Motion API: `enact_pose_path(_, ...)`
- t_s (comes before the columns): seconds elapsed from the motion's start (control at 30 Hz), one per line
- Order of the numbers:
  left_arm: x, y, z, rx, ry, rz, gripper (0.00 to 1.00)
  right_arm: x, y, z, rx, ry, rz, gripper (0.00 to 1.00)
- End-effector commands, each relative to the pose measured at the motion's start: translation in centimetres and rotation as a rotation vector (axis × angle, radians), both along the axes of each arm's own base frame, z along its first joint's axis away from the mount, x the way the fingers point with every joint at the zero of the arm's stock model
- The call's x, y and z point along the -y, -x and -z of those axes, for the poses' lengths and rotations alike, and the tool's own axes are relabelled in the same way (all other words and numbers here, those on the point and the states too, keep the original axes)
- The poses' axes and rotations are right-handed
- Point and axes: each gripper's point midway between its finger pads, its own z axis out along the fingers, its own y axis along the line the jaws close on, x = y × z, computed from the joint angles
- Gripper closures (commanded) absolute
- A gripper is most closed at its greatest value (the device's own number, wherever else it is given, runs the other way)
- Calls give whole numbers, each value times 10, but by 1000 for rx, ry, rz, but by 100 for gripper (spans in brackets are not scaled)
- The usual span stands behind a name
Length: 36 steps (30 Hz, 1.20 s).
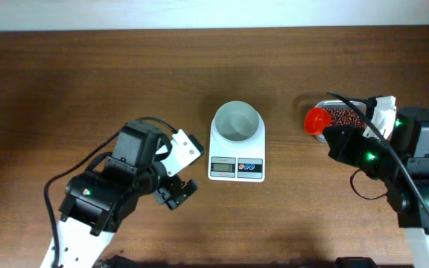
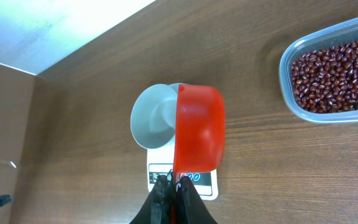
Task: Scoop and weigh 50g on scale
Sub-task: 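Hold the bean-filled scoop above the tub with the right gripper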
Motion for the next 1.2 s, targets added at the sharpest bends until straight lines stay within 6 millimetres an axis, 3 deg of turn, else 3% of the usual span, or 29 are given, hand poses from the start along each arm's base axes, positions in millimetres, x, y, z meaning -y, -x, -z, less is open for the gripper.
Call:
enact_pose_path(0.0, 4, 5, -6, -7, 57, 92, 1, 0, 1, -11, 28, -12, 0, 96)
enact_pose_path(0.13, -6, -3, -4, -16, 55, 43, 1, 0, 1, -11, 27, -12, 0, 96)
enact_pose_path(0.57, -3, -3, -1, -37, 68, 53, 1, 0, 1, -11, 27, -12, 0, 96)
enact_pose_path(0.9, -2, -5, 15, -94, 53, 50, 1, 0, 1, -11, 27, -12, 0, 96)
enact_pose_path(1.17, 3, -3, 13, -100, 81, 67, 1, 0, 1, -11, 27, -12, 0, 96)
